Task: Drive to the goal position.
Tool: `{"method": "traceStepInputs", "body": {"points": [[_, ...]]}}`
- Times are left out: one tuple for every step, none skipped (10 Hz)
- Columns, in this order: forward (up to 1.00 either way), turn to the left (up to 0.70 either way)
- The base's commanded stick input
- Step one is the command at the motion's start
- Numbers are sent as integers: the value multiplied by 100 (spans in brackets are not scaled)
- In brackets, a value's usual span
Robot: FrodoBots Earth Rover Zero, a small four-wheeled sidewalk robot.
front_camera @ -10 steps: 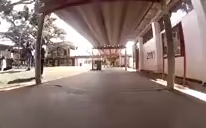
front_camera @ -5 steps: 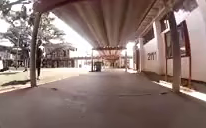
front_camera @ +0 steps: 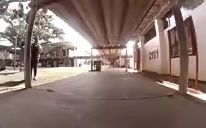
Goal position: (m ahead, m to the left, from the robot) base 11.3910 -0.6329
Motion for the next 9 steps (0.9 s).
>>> {"method": "traceStepInputs", "body": {"points": [[50,0],[50,0],[50,0],[50,0],[50,0],[50,0],[50,0],[50,0],[50,0]]}}
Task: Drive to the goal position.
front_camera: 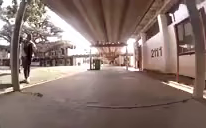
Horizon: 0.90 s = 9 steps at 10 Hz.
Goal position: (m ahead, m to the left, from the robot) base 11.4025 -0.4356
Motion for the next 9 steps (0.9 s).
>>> {"method": "traceStepInputs", "body": {"points": [[50,0],[50,0],[50,0],[50,0],[50,0],[50,0],[50,0],[50,0],[50,0]]}}
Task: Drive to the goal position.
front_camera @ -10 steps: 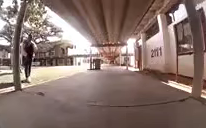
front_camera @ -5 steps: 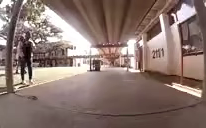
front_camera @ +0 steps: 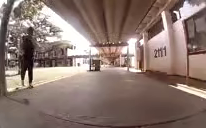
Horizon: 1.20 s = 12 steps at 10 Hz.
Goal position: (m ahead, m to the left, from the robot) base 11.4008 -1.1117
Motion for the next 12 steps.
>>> {"method": "traceStepInputs", "body": {"points": [[50,0],[50,0],[50,0],[50,0],[50,0],[50,0],[50,0],[50,0],[50,0],[50,0],[50,0],[50,0]]}}
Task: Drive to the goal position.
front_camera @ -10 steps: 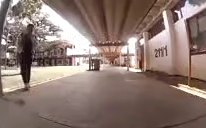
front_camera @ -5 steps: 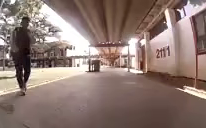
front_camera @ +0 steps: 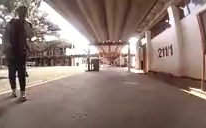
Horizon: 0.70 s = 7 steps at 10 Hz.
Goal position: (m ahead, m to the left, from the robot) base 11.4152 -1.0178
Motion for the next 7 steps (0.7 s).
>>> {"method": "traceStepInputs", "body": {"points": [[50,0],[50,0],[0,0],[0,0],[0,0],[0,0],[0,0]]}}
